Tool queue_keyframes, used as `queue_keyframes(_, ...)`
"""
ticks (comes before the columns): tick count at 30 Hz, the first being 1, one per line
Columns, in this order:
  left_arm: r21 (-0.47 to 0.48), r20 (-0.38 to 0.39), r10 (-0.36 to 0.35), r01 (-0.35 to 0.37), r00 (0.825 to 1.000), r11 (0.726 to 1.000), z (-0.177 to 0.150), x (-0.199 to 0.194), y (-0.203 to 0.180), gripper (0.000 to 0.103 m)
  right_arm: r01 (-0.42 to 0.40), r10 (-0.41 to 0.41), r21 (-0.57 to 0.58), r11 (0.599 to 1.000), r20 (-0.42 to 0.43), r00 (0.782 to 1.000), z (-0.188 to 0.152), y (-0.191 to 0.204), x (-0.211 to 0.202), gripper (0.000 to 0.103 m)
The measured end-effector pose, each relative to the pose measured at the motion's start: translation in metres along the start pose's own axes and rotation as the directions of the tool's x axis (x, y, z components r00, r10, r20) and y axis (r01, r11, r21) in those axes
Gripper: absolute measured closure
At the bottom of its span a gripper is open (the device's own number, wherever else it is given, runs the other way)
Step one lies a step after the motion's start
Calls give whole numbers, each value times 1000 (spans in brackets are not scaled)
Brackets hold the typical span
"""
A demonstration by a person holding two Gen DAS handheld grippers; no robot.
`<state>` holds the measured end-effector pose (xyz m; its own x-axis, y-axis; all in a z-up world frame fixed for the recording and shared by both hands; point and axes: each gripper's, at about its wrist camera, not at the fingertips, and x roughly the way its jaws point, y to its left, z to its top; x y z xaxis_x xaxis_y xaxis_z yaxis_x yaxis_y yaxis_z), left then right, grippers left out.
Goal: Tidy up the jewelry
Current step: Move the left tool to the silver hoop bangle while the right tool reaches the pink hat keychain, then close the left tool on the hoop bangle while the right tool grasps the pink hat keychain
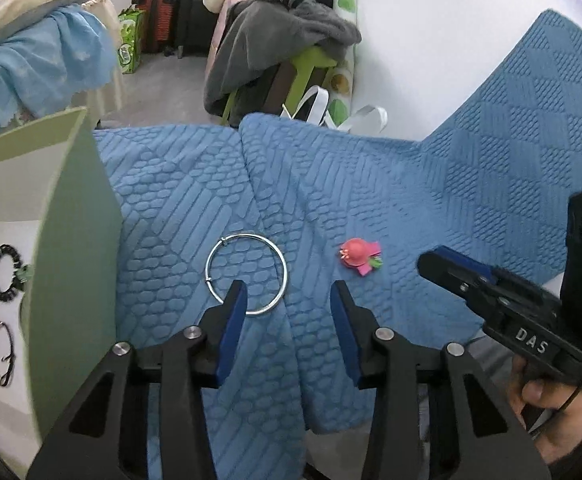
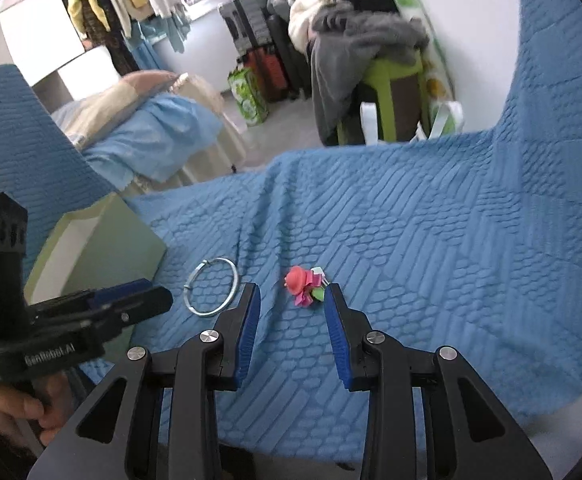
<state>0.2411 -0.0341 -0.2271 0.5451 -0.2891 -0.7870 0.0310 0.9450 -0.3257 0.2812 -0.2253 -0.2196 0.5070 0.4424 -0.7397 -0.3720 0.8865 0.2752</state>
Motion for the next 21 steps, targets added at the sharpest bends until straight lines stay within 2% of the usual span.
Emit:
queue_keyframes(5,37,-17,23,-22,1000,999,-1,18,-2,65,1,-5,-72,997,-51,999,7,7,31,73)
queue_keyframes(11,47,-37,46,-45,998,998,-3,31,0,71,59,-74,-170,984,-84,994,8,13,56,73)
queue_keyframes(14,61,-46,55,-52,997,997,-3,35,0,77,104,-126,-208,973,-94,988,5,14,63,82)
queue_keyframes(16,69,-50,54,-50,997,996,-3,38,-1,81,98,-116,-192,976,-82,990,6,12,60,97)
queue_keyframes(21,114,-60,64,-57,996,992,-4,48,-7,84,76,-82,-120,990,-54,995,13,-1,48,98)
